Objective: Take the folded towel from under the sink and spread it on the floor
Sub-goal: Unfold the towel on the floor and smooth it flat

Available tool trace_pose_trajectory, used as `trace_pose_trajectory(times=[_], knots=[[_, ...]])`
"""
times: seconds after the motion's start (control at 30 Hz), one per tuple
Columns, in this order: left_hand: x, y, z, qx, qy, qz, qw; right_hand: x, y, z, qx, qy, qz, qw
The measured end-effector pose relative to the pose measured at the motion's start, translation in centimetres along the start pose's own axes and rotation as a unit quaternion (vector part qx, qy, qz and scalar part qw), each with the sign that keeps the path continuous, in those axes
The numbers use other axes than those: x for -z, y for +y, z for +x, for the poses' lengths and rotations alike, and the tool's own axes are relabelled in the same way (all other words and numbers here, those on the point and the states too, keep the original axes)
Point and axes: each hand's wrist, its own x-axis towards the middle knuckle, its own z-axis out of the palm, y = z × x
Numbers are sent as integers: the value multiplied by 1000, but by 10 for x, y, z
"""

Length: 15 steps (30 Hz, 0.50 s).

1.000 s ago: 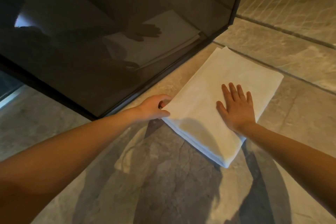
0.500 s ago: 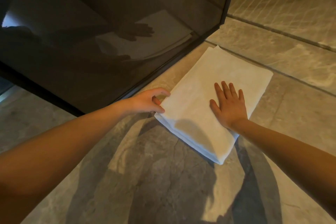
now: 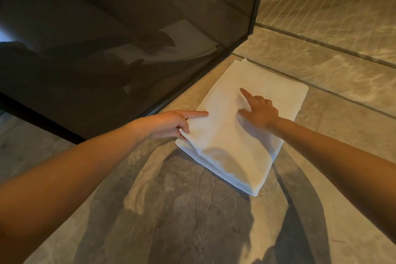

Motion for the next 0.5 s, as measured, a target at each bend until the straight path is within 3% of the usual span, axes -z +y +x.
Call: trace_pose_trajectory(times=[0.07, 0.13, 0.3, 0.4, 0.5], knots=[[-4, 7, -1, -3, -3, 24, 1000, 25, -18, 9, 36, 20, 109, 993], [-10, 16, -1, -2, -1, 73, 997, 45, -39, 16, 44, -13, 169, 985], [-28, 36, 1, -29, 0, 254, 967, 60, -80, 19, 40, -151, 70, 985], [-36, 39, 0, -40, 1, 282, 958, 58, -84, 18, 6, -113, 25, 993], [-37, 39, -3, -26, -4, 226, 974, 62, -74, 18, -16, -50, 51, 997]])
